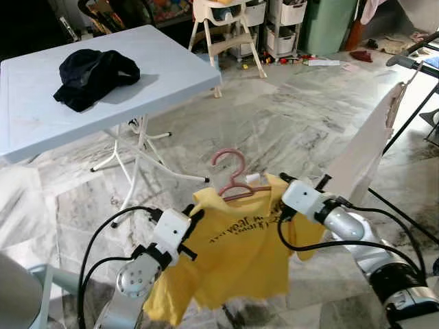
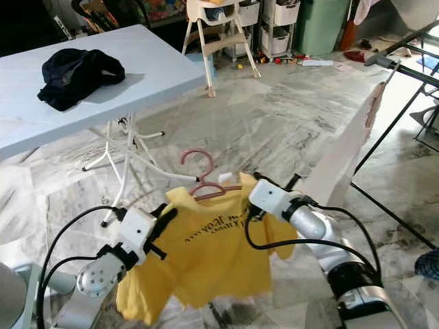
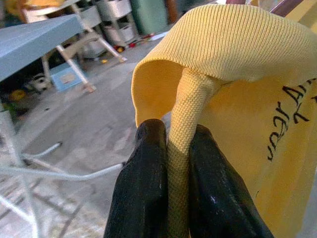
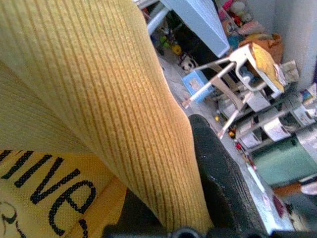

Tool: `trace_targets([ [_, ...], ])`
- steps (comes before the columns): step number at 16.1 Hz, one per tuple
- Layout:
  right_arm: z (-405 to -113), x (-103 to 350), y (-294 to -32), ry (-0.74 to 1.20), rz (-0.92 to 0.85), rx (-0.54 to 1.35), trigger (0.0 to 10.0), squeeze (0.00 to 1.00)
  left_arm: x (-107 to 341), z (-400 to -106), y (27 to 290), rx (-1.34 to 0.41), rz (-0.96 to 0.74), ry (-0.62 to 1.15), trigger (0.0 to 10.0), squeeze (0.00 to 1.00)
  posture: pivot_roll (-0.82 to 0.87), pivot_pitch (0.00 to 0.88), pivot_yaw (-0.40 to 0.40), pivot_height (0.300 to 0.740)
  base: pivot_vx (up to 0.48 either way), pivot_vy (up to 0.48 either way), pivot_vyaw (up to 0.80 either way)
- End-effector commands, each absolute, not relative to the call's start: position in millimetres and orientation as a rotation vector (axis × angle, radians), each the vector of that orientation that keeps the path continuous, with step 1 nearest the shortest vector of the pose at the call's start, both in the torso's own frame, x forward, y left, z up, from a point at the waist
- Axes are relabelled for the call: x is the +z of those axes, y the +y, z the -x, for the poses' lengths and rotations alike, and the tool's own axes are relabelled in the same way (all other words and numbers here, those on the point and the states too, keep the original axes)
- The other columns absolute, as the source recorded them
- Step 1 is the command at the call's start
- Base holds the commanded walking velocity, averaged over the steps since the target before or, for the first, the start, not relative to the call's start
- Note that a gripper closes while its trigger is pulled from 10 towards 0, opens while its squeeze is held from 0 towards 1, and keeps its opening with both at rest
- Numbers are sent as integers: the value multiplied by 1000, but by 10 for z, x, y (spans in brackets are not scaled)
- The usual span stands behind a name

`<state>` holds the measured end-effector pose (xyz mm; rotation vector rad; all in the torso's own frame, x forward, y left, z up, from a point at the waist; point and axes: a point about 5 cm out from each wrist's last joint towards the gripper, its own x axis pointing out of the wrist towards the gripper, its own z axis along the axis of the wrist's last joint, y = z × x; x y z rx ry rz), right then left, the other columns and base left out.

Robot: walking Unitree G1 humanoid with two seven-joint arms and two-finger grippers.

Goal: Hang hanger

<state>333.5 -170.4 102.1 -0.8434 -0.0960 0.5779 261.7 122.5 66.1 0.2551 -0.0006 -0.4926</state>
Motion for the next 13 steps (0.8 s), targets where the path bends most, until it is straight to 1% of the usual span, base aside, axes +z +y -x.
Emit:
trace_targets([
  [1,-3271,1005,-1419,-165,747,663,10000,0,860,-2741,1467,-243,-160,-76,0,0,-16,49,58,740,0,0,0],
  [2,-3275,1013,-1410,-170,733,656,10000,0,875,-2747,1477,-243,-167,-83,0,0,-18,46,67,740,0,0,0],
  [4,-3295,1075,-1435,-196,652,562,10000,0,954,-2818,1501,-237,-197,-113,0,0,-28,39,90,740,0,0,0],
  [5,-3295,1059,-1463,-184,641,529,10000,0,978,-2848,1496,-238,-209,-121,0,0,-33,36,98,740,0,0,0],
  [7,-3247,1012,-1524,-178,672,519,10000,0,1013,-2890,1449,-287,-250,-141,0,0,-50,30,124,740,0,0,0],
  [8,-3221,990,-1575,-173,718,529,10000,0,1026,-2920,1433,-304,-255,-143,0,0,-61,29,137,740,0,0,0],
  [9,-3201,976,-1632,-161,727,528,10000,659,1041,-2946,1415,-331,-276,-151,0,0,-72,27,149,740,0,0,0],
  [10,-3187,978,-1686,-152,731,522,10000,1000,1055,-2966,1394,-368,-313,-164,0,0,-80,26,158,740,0,0,0],
  [13,-3115,972,-1788,-122,806,619,10000,1000,1077,-3051,1404,-399,-326,-160,0,0,-92,30,170,740,0,0,0],
])
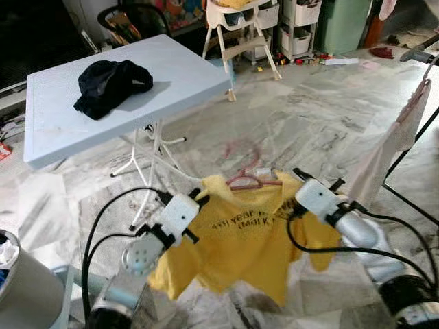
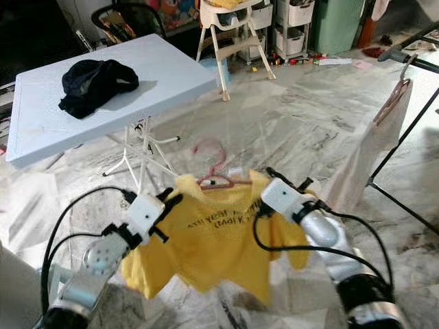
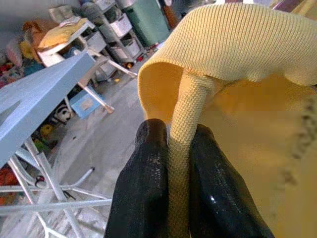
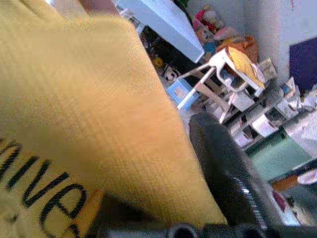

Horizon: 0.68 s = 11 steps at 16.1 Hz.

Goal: Hang hanger

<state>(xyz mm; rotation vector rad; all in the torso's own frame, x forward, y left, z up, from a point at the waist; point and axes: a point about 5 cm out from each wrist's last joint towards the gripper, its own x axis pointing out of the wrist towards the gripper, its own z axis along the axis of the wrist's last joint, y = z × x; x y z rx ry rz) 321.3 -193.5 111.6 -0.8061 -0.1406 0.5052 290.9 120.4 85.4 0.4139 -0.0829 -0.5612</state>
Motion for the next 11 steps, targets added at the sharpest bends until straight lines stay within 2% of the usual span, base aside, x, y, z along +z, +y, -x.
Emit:
trace_targets([
  [1,-3108,971,-1800,-118,825,636,10000,1000,1078,-3064,1412,-398,-325,-158,0,0,-92,30,170,740,0,0,0],
  [3,-3061,976,-1886,-77,897,747,10000,1000,1104,-3119,1458,-385,-332,-165,0,0,-103,36,167,740,0,0,0],
  [7,-3079,1030,-1965,-47,939,787,10000,1000,1101,-3151,1512,-359,-353,-164,0,0,-103,35,159,740,0,0,0],
  [11,-3058,998,-1922,-17,899,833,10000,1000,1093,-3134,1531,-372,-396,-182,0,0,-96,38,156,740,0,0,0],
])
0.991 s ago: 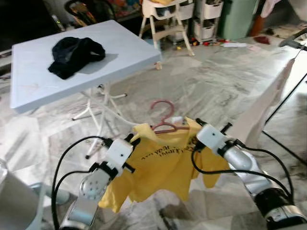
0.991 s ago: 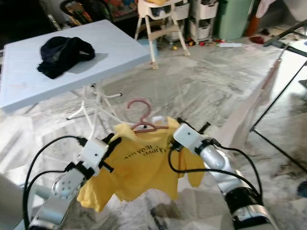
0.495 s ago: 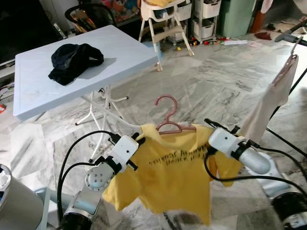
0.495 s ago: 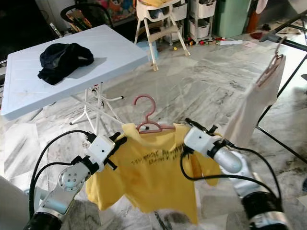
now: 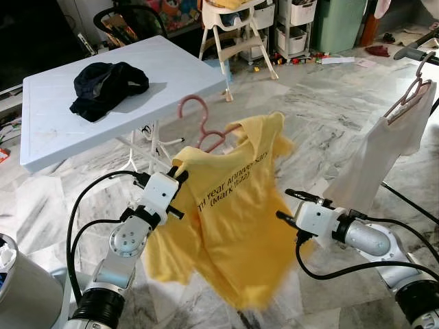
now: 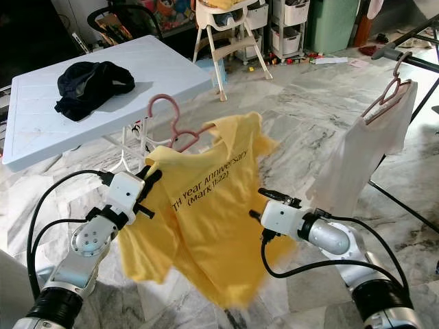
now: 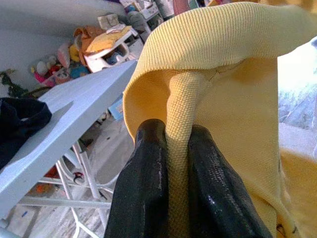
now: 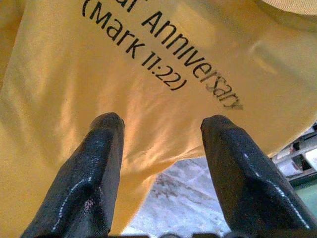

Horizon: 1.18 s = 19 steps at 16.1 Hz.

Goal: Hang hanger

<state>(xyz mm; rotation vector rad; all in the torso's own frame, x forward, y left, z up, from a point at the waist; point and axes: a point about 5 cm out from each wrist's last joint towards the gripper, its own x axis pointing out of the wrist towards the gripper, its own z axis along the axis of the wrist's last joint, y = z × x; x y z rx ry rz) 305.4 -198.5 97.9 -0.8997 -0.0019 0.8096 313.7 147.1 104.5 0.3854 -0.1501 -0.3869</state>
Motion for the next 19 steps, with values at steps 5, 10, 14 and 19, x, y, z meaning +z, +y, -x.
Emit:
trace_targets([
  [5,-3187,1040,-1922,13,730,629,10000,1000,961,-3077,1506,-417,-522,-155,0,0,-93,52,159,740,0,0,0],
  [10,-3245,1340,-1663,-26,425,623,10000,1000,821,-3078,1514,-395,-580,-110,0,0,-107,60,164,740,0,0,0],
  [14,-3215,1303,-1442,78,263,620,10000,1000,824,-3111,1450,-394,-583,-124,0,0,-118,63,166,740,0,0,0],
  [19,-3320,1188,-1312,146,183,356,10000,1000,841,-3092,1323,-407,-579,-163,0,0,-116,63,162,740,0,0,0],
])
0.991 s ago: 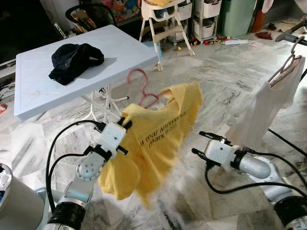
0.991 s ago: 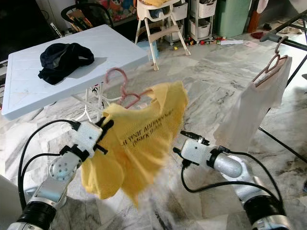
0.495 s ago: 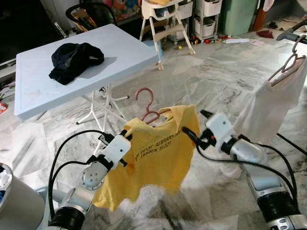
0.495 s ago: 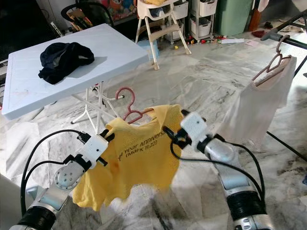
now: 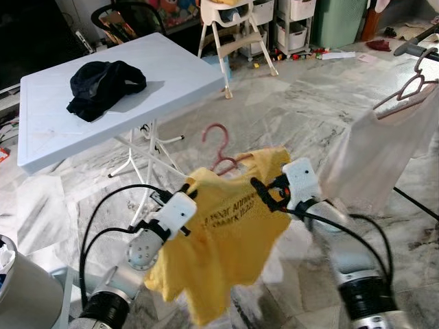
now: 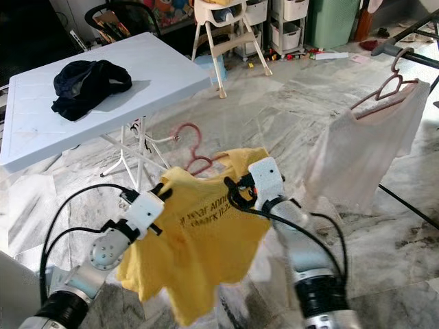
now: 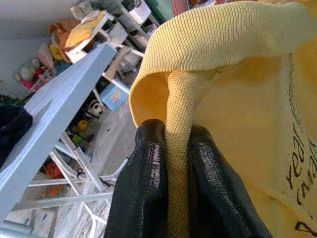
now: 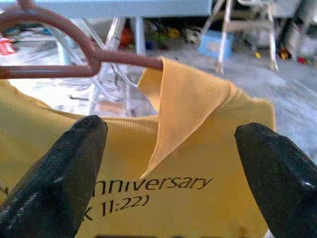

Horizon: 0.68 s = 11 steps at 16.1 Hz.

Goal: Hang hanger

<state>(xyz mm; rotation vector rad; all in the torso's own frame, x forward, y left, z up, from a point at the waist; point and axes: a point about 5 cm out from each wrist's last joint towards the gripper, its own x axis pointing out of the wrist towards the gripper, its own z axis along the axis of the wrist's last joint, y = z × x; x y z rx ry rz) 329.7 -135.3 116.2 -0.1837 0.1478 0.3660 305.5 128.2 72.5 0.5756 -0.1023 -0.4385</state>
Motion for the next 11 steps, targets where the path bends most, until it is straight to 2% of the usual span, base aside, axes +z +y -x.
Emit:
trace_targets([
  [1,-3326,1185,-1303,150,180,313,10000,773,836,-3082,1302,-412,-576,-167,0,0,-114,63,162,740,0,0,0],
  [2,-3343,1167,-1313,155,171,275,10000,263,831,-3068,1279,-420,-571,-172,0,0,-114,63,159,740,0,0,0],
  [3,-3359,1147,-1308,165,168,260,10000,0,828,-3058,1264,-424,-568,-175,0,0,-114,63,158,740,0,0,0],
  [4,-3390,1144,-1297,163,165,238,10000,0,823,-3044,1245,-432,-564,-179,0,0,-112,63,157,740,0,0,0],
  [5,-3424,1150,-1297,160,166,212,5961,0,815,-3030,1226,-439,-560,-181,0,0,-112,63,157,740,0,0,0],
  [6,-3447,1157,-1296,159,165,198,4235,0,808,-3020,1211,-445,-557,-181,0,0,-113,64,157,740,0,0,0],
  [7,-3489,1167,-1286,159,168,186,3059,0,798,-2998,1176,-454,-552,-184,0,0,-111,63,156,740,0,0,0],
  [9,-3549,1178,-1240,162,177,179,4863,0,790,-2959,1103,-476,-540,-194,0,0,-107,60,153,740,0,0,0],
  [10,-3562,1179,-1237,160,182,174,3373,0,796,-2947,1084,-487,-530,-201,0,0,-106,60,151,740,0,0,0],
  [11,-3572,1175,-1236,159,183,173,0,0,797,-2939,1072,-493,-531,-204,0,0,-104,58,150,740,0,0,0],
])
